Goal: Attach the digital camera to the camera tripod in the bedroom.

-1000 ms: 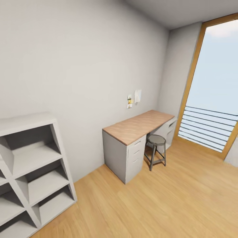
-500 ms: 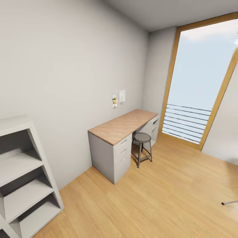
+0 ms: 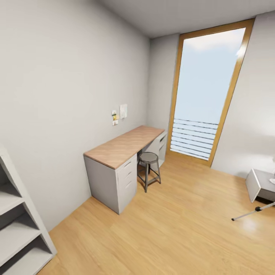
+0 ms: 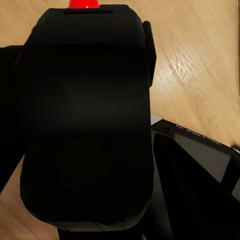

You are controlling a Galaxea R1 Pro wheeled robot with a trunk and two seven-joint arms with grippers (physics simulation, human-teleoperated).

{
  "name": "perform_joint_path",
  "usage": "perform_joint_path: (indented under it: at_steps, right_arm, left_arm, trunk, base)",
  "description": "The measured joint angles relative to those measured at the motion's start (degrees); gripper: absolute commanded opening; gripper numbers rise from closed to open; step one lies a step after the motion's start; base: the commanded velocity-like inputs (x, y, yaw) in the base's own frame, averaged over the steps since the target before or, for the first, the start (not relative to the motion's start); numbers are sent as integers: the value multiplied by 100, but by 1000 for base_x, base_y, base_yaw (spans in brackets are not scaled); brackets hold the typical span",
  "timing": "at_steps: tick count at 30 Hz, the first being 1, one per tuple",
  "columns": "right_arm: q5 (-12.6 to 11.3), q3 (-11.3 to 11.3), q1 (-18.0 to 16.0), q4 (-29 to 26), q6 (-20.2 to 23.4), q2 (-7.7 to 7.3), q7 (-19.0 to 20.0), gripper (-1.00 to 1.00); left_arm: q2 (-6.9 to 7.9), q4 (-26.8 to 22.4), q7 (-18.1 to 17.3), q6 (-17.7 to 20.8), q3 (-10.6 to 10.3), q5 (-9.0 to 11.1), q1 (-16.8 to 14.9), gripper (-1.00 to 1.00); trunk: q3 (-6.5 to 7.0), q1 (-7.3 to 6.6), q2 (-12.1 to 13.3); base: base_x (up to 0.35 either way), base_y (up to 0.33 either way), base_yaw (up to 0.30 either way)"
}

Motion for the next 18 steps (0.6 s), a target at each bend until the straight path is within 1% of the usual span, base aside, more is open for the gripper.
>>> perform_joint_path:
  at_steps: [18]
  right_arm:
    - [0, -7, 0, -3, 0, -6, 8, 100]
  left_arm:
    - [16, 0, 3, 0, 8, 4, 4, -100]
  trunk:
    - [0, 0, 0]
  base:
    - [0, 0, -300]
